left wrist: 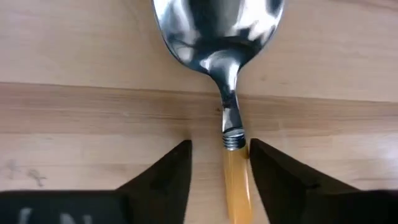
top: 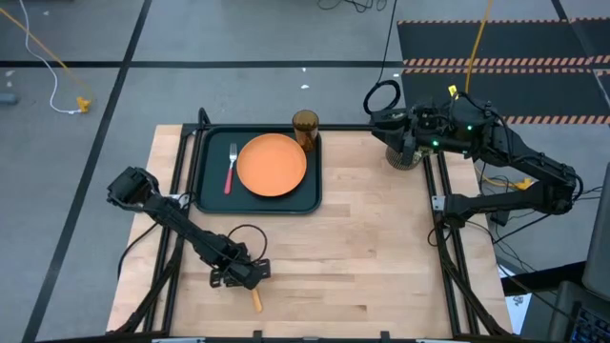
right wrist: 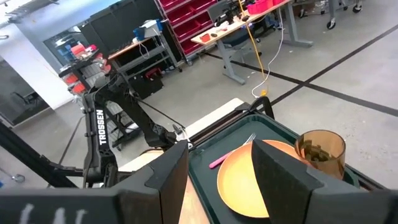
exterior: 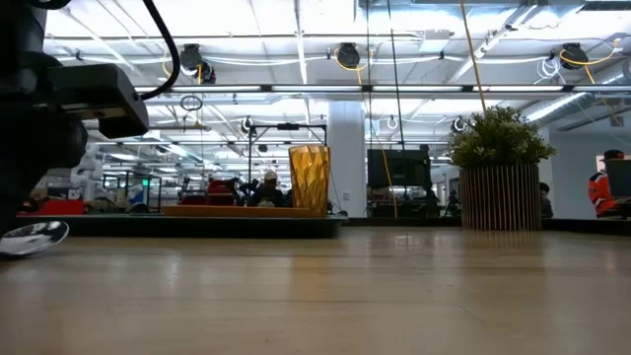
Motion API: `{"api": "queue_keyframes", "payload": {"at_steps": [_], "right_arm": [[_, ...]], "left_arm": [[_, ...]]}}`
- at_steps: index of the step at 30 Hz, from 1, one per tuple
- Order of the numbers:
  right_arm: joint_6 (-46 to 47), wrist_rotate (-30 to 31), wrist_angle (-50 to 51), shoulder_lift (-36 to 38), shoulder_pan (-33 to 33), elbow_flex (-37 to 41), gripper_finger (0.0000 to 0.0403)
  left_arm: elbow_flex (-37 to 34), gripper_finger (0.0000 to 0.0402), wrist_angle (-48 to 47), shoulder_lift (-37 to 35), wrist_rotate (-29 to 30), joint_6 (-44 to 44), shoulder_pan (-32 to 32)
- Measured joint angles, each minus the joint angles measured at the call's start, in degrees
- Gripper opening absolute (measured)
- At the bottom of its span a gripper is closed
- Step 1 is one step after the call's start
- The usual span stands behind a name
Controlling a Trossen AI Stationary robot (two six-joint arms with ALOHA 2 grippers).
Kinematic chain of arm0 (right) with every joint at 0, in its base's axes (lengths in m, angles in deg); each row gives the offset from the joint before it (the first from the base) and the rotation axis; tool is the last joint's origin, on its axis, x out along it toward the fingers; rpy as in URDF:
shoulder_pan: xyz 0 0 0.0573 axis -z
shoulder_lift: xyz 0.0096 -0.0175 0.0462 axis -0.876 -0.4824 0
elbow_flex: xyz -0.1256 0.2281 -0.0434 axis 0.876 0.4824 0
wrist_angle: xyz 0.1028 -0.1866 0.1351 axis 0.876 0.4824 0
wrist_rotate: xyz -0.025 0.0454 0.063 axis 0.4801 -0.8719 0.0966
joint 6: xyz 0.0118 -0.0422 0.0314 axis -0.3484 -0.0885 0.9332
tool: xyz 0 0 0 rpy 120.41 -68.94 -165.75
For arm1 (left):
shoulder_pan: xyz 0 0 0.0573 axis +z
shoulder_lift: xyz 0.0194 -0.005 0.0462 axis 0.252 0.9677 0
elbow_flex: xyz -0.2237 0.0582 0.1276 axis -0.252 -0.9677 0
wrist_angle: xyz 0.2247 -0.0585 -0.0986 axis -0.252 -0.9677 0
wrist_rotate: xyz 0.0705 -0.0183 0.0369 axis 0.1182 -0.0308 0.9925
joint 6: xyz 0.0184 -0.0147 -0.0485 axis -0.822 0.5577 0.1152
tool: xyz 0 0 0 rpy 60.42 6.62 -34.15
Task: Pick and place plate/cup/fork/spoon on tray
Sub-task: Put the yellow spoon on the black serving tray to the left of the pink fork
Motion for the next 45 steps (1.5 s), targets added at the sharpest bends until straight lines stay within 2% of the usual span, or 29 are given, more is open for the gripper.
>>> {"api": "queue_keyframes", "payload": {"at_steps": [8, 13, 19, 23, 28, 32, 40, 45], "right_arm": [[-1.1, 0.0, 0.0, 0.0, 0.0, 0.0, 0.0171], [-2.3, 0.0, 0.0, 0.0, 0.0, 0.0, 0.0171], [-2.6, 0.0, 0.0, 0.0, 0.0, 0.0, 0.0171], [-2.5, 0.0, 0.0, 0.0, 0.0, 0.0, 0.0171], [-2.6, 0.0, 0.0, 0.0, 0.0, 0.0, 0.0171], [-2.4, 0.0, 0.0, 0.0, 0.0, 0.0, 0.0171], [-2.0, 0.0, 0.0, 0.0, 0.0, 0.0, 0.0171], [-2.0, 0.0, 0.0, 0.0, 0.0, 0.0, 0.0171]], "left_arm": [[0.1, 0.0097, -4.4, 0.0, 1.7, -4.3, 0.2], [0.1, 0.0083, -6.2, 0.0, 2.0, -9.8, 1.0], [0.0, 0.0063, -6.7, 0.0, 1.7, -11.0, 1.7], [0.0, 0.0052, -6.7, 0.0, 1.8, -15.2, 2.5], [-0.1, 0.0051, -6.7, 0.0, 1.8, -22.2, 3.9], [-0.2, 0.0066, -6.9, -0.3, 1.7, -23.3, 4.4], [-0.3, 0.012, -9.3, -2.6, 1.6, -15.7, 4.1], [-0.4, 0.0142, -10.4, -3.0, -0.5, -12.1, 3.9]]}}
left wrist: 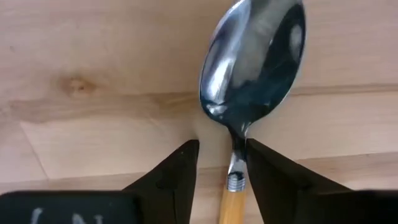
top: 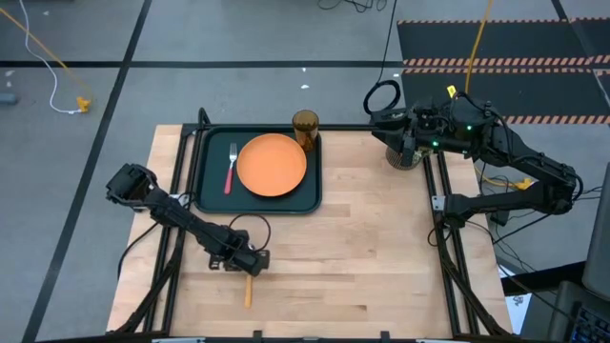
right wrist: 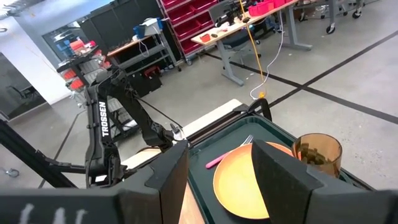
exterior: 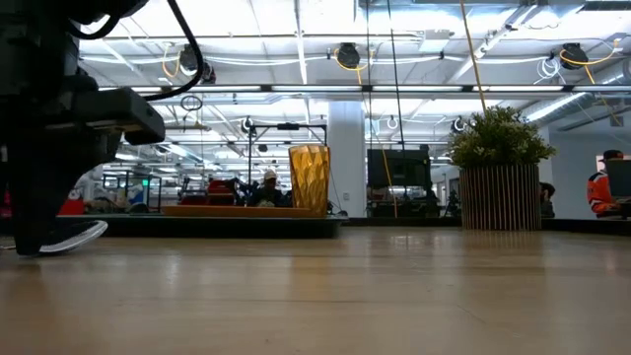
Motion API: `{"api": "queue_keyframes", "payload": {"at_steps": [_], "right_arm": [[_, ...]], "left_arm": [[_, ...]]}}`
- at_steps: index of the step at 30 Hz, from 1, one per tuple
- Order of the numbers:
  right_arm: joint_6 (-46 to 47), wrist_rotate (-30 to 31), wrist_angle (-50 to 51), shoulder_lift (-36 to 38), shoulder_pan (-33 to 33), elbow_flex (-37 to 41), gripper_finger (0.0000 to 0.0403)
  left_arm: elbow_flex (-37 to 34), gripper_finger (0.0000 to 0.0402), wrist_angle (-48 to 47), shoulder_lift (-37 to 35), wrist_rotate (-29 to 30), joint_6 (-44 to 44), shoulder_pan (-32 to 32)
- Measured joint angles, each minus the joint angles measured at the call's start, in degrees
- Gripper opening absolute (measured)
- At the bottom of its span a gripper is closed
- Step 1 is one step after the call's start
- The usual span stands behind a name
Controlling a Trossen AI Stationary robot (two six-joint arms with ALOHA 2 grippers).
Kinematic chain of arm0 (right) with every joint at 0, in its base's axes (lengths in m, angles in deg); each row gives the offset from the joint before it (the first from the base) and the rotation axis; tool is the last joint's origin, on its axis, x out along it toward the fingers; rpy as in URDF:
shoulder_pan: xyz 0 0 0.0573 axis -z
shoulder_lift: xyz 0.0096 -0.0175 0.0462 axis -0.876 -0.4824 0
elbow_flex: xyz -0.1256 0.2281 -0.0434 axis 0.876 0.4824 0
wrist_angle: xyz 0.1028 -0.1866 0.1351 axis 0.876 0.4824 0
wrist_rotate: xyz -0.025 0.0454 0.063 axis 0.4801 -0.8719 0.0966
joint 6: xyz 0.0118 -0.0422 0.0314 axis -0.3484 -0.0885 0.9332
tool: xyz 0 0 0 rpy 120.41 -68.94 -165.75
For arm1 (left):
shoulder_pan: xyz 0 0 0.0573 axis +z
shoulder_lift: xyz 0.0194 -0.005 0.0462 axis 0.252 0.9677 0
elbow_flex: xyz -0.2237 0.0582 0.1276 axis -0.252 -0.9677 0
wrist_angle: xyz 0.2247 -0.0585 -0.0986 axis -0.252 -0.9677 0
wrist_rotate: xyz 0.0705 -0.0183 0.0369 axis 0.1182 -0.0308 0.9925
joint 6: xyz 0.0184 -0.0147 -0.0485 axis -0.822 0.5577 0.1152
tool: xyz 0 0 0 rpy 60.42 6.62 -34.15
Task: Pick and place plate/cup/fork/spoon on tray
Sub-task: Put the yellow spoon on the black serving tray to the left of the pink fork
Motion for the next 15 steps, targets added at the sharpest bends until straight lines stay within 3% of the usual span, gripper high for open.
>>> {"api": "queue_keyframes", "payload": {"at_steps": [15], "right_arm": [[-0.3, 0.0, 0.0, 0.0, 0.0, 0.0, 0.0171]], "left_arm": [[0.0, 0.0152, 5.0, 0.1, -1.8, 1.6, -1.8]]}}
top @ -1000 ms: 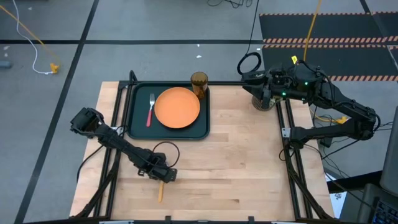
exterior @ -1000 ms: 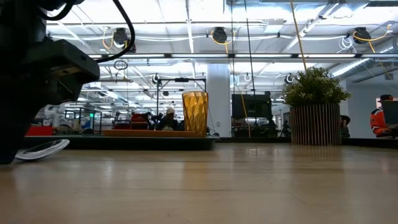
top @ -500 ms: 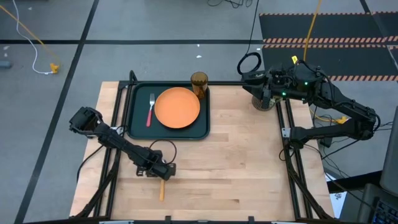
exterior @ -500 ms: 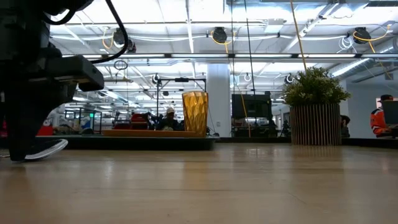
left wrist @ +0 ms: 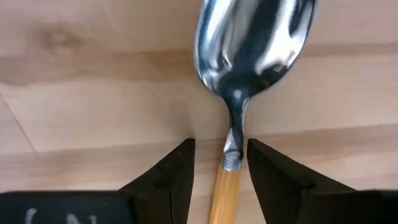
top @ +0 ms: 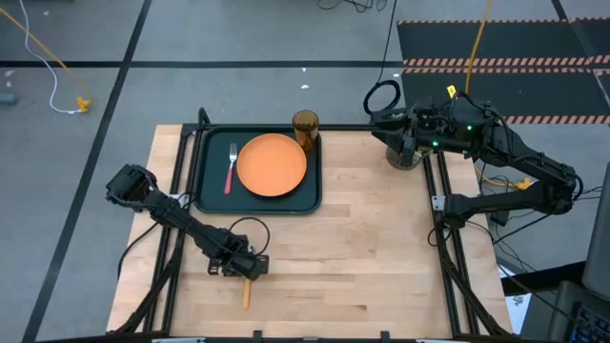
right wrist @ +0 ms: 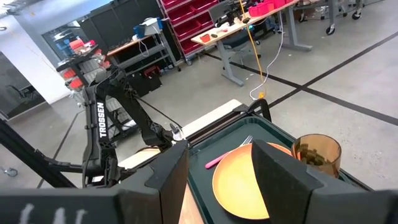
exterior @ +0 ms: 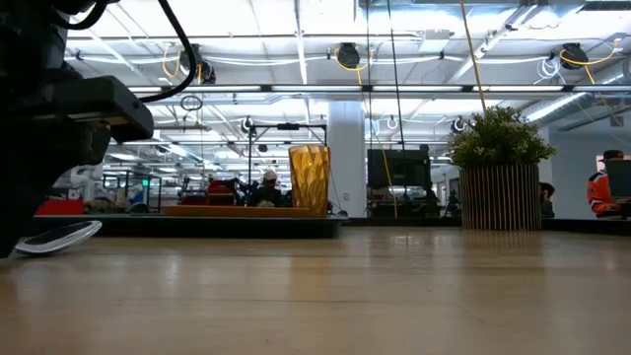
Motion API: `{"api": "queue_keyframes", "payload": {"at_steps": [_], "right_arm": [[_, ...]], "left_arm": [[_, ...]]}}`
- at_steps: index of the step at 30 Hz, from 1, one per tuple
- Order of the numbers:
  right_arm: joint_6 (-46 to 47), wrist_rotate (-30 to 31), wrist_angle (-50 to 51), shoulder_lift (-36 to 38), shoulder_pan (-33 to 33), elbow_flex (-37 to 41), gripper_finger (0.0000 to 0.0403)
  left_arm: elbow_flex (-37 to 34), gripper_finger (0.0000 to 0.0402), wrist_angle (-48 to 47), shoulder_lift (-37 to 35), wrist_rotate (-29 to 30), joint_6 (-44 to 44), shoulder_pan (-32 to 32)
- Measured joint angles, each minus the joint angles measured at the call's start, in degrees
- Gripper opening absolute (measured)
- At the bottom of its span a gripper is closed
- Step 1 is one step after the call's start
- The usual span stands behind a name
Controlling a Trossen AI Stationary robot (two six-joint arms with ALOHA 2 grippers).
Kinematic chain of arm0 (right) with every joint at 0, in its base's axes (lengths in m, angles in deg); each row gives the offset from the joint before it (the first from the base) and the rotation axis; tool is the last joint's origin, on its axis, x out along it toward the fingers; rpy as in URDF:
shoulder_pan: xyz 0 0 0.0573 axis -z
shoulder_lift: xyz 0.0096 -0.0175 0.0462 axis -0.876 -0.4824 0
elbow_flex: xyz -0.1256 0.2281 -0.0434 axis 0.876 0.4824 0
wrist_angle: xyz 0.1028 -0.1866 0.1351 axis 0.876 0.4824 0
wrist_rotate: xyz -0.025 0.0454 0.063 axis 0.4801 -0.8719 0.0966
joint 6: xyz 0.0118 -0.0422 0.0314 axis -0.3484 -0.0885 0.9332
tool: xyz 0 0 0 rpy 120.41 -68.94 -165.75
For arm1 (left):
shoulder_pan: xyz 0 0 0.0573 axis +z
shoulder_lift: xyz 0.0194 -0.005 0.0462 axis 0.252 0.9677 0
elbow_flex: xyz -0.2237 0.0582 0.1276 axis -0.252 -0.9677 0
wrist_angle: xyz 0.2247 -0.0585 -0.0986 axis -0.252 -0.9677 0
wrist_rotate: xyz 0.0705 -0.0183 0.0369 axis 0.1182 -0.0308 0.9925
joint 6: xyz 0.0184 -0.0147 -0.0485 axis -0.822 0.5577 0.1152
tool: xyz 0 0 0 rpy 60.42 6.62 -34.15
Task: Pick and place plate/cup/fork/spoon on tray
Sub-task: Put the yellow spoon on the black serving tray to the left of the pink fork
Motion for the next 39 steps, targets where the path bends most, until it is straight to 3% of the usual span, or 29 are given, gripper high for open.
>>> {"api": "queue_keyframes", "payload": {"at_steps": [13, 26, 39], "right_arm": [[-1.4, 0.0, 0.0, -0.1, 0.0, 0.0, 0.0171], [-1.6, 0.0, 0.0, -0.1, 0.0, 0.0, 0.0171], [-1.7, 0.0, 0.0, -0.1, 0.0, 0.0, 0.0171]], "left_arm": [[3.3, 0.0152, -4.7, 0.9, 0.9, 0.9, -0.9], [3.5, 0.0151, -2.6, 3.1, 1.7, -0.5, -1.1], [3.5, 0.0063, -2.7, 3.2, 3.0, -1.8, -1.2]]}}
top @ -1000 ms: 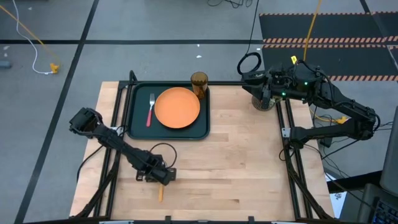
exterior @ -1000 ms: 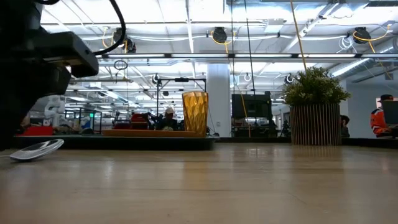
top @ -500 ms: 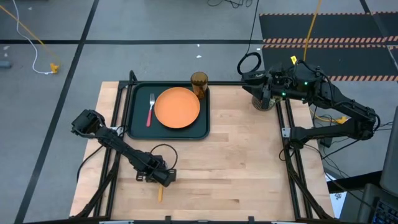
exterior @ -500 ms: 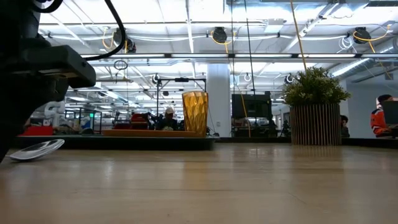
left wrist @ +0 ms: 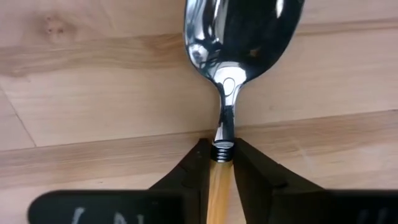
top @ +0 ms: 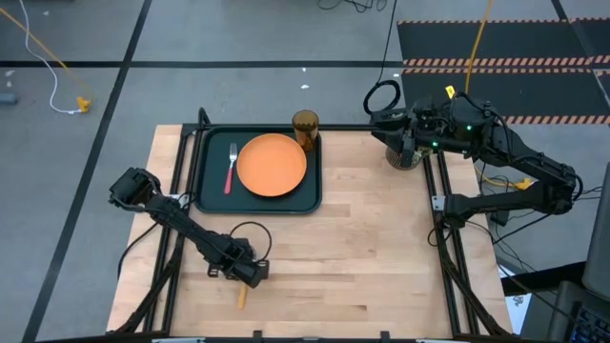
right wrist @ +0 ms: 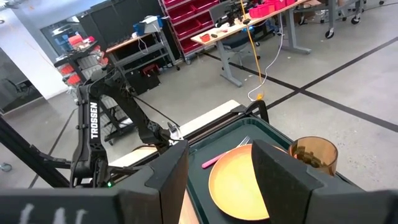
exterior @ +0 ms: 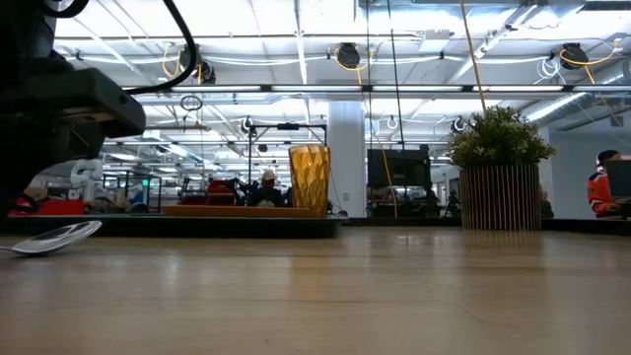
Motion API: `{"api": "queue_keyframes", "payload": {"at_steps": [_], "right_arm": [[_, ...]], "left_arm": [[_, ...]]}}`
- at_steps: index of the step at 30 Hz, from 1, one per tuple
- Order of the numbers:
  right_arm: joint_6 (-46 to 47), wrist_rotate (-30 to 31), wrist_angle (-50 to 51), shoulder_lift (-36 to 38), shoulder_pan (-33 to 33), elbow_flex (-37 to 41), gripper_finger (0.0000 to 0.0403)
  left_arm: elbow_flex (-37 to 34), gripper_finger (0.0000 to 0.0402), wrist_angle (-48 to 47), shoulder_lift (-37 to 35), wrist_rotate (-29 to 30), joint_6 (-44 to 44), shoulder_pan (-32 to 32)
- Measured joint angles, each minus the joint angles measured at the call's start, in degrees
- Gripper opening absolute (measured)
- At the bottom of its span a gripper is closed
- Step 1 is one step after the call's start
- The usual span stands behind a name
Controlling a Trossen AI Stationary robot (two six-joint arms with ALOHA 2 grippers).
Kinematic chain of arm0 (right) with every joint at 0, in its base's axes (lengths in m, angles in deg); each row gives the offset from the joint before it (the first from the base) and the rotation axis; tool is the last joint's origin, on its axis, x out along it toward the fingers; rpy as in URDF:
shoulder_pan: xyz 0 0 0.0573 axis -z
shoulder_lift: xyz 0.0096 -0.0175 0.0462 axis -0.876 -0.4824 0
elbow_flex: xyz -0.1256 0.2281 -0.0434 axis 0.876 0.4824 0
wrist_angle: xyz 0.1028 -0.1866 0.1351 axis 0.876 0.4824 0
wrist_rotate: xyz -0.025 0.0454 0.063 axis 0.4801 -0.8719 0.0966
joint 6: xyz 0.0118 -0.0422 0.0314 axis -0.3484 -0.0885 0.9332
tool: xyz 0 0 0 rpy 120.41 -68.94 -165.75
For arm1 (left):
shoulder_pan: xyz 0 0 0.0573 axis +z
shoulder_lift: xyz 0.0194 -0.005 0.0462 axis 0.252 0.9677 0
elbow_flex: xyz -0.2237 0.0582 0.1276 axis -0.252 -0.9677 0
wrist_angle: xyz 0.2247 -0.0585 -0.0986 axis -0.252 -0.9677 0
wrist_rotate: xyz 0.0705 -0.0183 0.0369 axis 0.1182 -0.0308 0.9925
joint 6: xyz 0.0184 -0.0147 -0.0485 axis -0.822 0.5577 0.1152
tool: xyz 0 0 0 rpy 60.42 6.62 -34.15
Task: Pick and place plate/cup/fork/spoon on tray
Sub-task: Put the yellow spoon on the black serving tray to the left of the pink fork
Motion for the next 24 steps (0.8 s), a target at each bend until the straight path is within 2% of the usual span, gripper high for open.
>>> {"api": "queue_keyframes", "payload": {"at_steps": [6, 17, 24], "right_arm": [[0.1, 0.0, 0.0, 0.0, 0.0, 0.0, 0.0171], [-0.7, 0.0, 0.0, 0.0, 0.0, 0.0, 0.0171], [-1.0, 0.0, 0.0, 0.0, 0.0, 0.0, 0.0171]], "left_arm": [[0.3, 0.0058, -0.1, 0.1, 0.6, 0.0, 0.0], [5.2, 0.0056, -5.5, 0.3, 3.4, -0.5, 0.8], [10.2, 0.0056, -10.8, 0.3, 3.4, -6.8, 4.5]]}}
